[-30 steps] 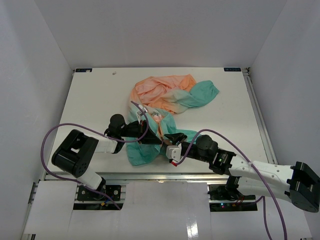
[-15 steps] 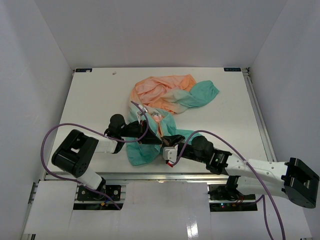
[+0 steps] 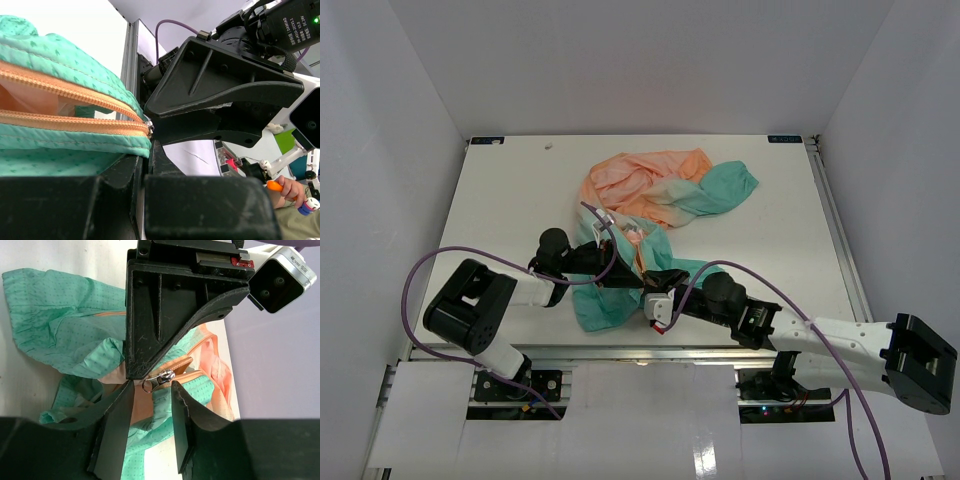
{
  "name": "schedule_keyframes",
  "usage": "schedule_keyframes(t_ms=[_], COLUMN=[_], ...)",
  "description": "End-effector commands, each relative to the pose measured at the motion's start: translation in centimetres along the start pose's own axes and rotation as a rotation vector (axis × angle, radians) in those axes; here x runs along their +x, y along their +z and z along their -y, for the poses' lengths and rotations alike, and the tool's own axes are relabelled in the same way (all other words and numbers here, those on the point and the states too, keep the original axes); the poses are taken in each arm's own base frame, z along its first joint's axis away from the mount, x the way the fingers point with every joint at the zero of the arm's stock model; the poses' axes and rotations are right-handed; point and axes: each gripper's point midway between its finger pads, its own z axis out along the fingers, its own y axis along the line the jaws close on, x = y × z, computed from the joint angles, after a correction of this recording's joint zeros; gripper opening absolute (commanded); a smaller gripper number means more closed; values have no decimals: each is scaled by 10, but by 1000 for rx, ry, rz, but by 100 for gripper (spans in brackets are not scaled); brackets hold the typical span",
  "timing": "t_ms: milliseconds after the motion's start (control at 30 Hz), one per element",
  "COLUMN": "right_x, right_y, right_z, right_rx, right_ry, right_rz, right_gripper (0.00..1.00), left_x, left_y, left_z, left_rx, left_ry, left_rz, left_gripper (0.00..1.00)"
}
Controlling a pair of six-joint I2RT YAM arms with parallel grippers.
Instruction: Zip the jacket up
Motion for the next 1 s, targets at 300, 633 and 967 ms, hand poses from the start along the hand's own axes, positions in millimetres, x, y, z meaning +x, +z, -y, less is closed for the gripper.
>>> schedule_keyframes(t_ms=[300, 633, 967], right_x=[-14, -18, -23], right_y=[0, -1, -5], right_z=[23, 29, 35], right_rx=[107, 129, 160], right_ry=[-22, -8, 5], right_rz=[40, 53, 75], right_gripper=[28, 23, 23], left_x=[0, 1, 1], left_y=[-1, -2, -2], left_z=[8, 7, 8], left_rx=[30, 29, 30], left_ry=[44, 39, 45], left_rz=[-11, -13, -13], left_gripper=[0, 0, 0])
